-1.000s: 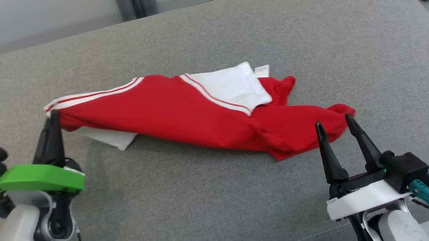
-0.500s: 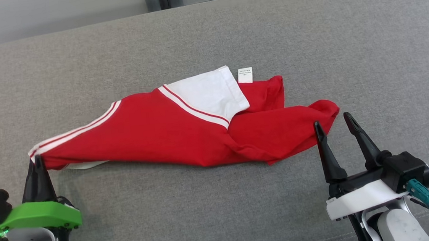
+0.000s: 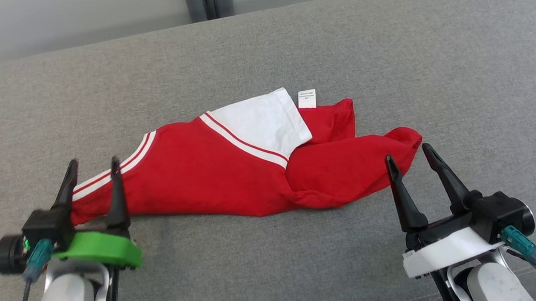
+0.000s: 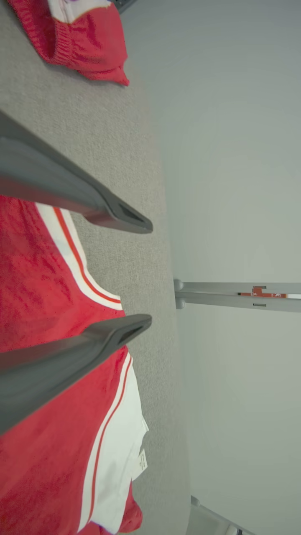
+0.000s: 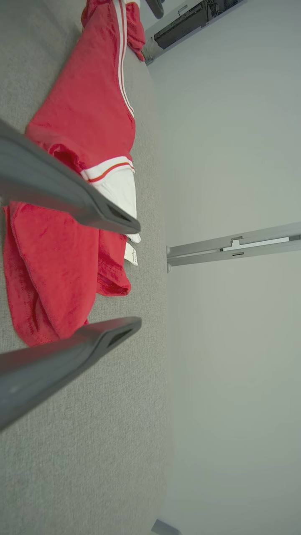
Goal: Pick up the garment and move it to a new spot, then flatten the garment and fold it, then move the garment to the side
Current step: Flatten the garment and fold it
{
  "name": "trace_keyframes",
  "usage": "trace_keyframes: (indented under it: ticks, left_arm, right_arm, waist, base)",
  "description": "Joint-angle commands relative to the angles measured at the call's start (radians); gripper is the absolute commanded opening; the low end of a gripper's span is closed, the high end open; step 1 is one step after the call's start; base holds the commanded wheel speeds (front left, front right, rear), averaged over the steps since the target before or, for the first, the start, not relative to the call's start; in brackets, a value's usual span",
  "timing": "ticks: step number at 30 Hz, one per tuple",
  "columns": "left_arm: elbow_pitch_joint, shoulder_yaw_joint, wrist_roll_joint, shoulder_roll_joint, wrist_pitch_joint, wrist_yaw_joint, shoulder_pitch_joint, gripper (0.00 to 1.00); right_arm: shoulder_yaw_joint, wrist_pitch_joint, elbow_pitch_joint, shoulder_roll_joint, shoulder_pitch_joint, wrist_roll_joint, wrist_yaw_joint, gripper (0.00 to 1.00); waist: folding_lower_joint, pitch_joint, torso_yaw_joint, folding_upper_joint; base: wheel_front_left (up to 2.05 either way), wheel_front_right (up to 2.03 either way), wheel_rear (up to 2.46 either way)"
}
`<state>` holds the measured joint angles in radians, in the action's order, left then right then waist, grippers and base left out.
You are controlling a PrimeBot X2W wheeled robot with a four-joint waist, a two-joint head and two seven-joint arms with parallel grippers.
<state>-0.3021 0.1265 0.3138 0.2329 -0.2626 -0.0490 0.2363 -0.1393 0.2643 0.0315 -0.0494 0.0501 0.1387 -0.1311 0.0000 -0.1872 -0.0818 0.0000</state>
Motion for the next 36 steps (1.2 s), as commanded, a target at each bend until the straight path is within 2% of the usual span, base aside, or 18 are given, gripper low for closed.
trace_keyframes:
  ticks: [1, 4, 9, 11, 15, 20, 25, 29, 36]
  left_arm:
    - [-0.012, 0.032, -0.031, 0.0, 0.002, -0.011, 0.066, 1.0]
    - [-0.057, 0.12, -0.093, -0.011, 0.056, -0.033, 0.176, 1.0]
    - [-0.164, 0.281, -0.178, -0.025, 0.234, -0.07, 0.408, 1.0]
    - [-0.214, 0.356, -0.183, -0.037, 0.314, -0.079, 0.502, 1.0]
    - [-0.274, 0.497, -0.135, -0.049, 0.396, -0.082, 0.637, 1.0]
    - [-0.344, 0.62, -0.085, -0.04, 0.426, -0.081, 0.749, 1.0]
    - [-0.423, 0.676, -0.094, -0.04, 0.409, -0.081, 0.829, 1.0]
    - [-0.484, 0.704, -0.098, -0.064, 0.392, -0.081, 0.874, 1.0]
    - [-0.551, 0.82, -0.063, -0.07, 0.398, -0.084, 0.902, 1.0]
  right_arm:
    - [0.001, 0.0, -0.006, -0.002, 0.017, 0.003, 0.001, 1.0]
    - [-0.004, 0.0, -0.011, -0.001, 0.028, -0.004, 0.001, 1.0]
    - [-0.005, 0.0, -0.023, -0.002, 0.057, 0.0, 0.001, 1.0]
    - [-0.007, 0.0, -0.029, -0.001, 0.068, 0.004, 0.001, 1.0]
    - [-0.013, 0.0, -0.036, -0.001, 0.085, 0.012, 0.001, 1.0]
    - [-0.012, 0.0, -0.042, -0.001, 0.097, 0.02, 0.001, 1.0]
    - [-0.023, 0.0, -0.051, -0.001, 0.11, 0.03, 0.001, 1.0]
    - [-0.018, 0.0, -0.054, -0.001, 0.123, 0.039, 0.001, 1.0]
    - [-0.016, 0.0, -0.053, -0.001, 0.135, 0.051, 0.001, 1.0]
  waist:
    - [0.0, -0.026, -0.02, 0.0]
    - [0.0, -0.065, -0.044, 0.0]
    - [0.0, -0.149, -0.092, 0.0]
    - [0.0, -0.187, -0.109, 0.0]
    - [0.0, -0.237, -0.135, 0.0]
    - [0.0, -0.285, -0.159, 0.0]
    - [0.0, -0.329, -0.17, 0.0]
    - [0.0, -0.357, -0.175, 0.0]
    - [0.0, -0.372, -0.181, 0.0]
  base:
    - [0.0, 0.0, 0.0]
    - [0.0, 0.0, 0.0]
    - [0.0, 0.0, 0.0]
    - [0.0, 0.0, 0.0]
    - [0.0, 0.0, 0.0]
    - [0.0, 0.0, 0.0]
    - [0.0, 0.0, 0.0]
    - [0.0, 0.0, 0.0]
    - [0.0, 0.0, 0.0]
